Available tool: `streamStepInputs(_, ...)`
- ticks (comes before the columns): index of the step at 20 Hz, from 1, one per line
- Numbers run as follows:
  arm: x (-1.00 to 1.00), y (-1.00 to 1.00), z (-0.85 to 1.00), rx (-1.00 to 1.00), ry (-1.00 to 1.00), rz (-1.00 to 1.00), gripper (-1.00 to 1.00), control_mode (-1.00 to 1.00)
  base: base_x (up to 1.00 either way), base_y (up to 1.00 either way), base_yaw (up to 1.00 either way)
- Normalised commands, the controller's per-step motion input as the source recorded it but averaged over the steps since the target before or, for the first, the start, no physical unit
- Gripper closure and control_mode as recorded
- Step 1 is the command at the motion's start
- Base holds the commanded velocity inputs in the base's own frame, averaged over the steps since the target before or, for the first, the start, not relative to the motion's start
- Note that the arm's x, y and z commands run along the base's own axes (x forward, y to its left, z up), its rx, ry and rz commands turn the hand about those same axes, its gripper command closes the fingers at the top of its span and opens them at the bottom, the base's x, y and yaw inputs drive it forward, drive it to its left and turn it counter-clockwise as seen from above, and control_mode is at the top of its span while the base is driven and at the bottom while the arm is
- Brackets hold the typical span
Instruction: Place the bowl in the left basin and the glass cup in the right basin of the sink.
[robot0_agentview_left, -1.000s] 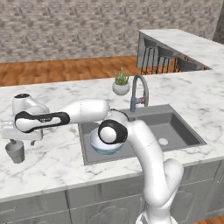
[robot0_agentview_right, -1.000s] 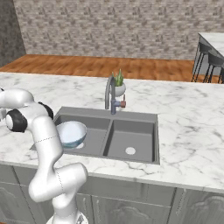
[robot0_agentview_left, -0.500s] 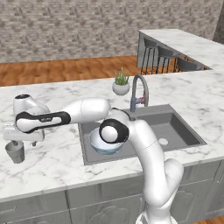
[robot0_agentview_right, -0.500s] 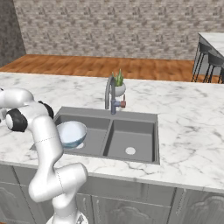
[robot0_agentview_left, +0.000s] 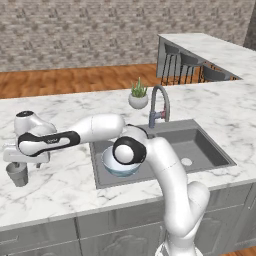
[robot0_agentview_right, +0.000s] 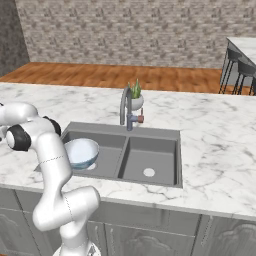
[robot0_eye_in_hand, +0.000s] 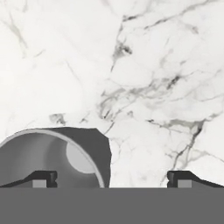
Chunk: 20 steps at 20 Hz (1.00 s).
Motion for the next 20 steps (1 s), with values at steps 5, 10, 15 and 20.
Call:
streamStepInputs(5, 0.06, 0.00, -0.11, 0.00, -0.04, 0.00, -1.00, -1.00, 0.00, 0.00, 0.00)
streamStepInputs(10, 0.00, 0.00, -0.28, 0.00, 0.00, 0.00, -1.00, -1.00, 0.00, 0.00, 0.00)
streamStepInputs(15, 0.00, 0.01, -0.30, 0.00, 0.00, 0.00, 1.00, -1.00, 0.00, 0.00, 0.00)
streamStepInputs(20, 0.00, 0.01, -0.17, 0.00, 0.00, 0.00, 1.00, -1.00, 0.00, 0.00, 0.00)
